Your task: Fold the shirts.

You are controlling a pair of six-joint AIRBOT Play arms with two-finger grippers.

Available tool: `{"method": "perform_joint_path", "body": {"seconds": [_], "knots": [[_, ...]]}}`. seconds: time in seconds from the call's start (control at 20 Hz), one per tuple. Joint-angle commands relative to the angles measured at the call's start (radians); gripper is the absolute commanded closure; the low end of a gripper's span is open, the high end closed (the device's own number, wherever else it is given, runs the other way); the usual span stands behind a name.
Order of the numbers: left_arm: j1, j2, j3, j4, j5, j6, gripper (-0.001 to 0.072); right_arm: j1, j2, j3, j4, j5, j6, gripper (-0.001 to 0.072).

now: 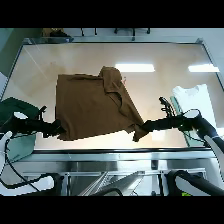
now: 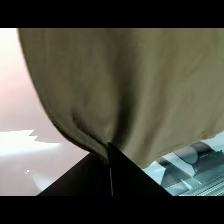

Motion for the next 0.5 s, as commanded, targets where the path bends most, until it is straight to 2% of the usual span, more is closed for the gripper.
{"method": "perform_joint_path", "body": {"seconds": [0.0, 0.05, 0.1, 0.15, 0.25, 0.3, 0.35, 0.45], "knots": [[-0.029, 0.002, -0.002, -0.027, 0.011, 0.023, 0.0687, 0.044, -0.048, 0.022, 0.0, -0.035, -0.039, 0.0069], [-0.028, 0.002, -0.002, -0.026, 0.014, 0.023, 0.0687, 0.05, -0.061, 0.037, -0.006, -0.055, -0.039, 0.007], [-0.028, 0.002, -0.002, -0.026, 0.015, 0.023, 0.0687, 0.053, -0.076, 0.054, -0.006, -0.067, -0.04, 0.0107], [-0.028, 0.001, -0.002, -0.025, 0.018, 0.023, 0.0687, 0.054, -0.094, 0.075, -0.008, -0.074, -0.054, 0.023], [-0.028, 0.002, -0.002, -0.024, 0.029, 0.023, 0.0688, 0.054, -0.131, 0.111, -0.006, -0.072, -0.056, 0.0368], [-0.023, 0.002, -0.002, -0.026, 0.03, 0.023, 0.0687, 0.054, -0.148, 0.132, 0.003, -0.059, -0.056, 0.061], [-0.013, 0.002, 0.0, -0.031, 0.024, 0.023, 0.0688, 0.054, -0.157, 0.149, 0.021, -0.046, -0.056, 0.0693], [0.007, 0.002, 0.043, -0.037, -0.046, 0.023, 0.0688, 0.054, -0.156, 0.199, 0.091, 0.003, -0.057, 0.0694]]}}
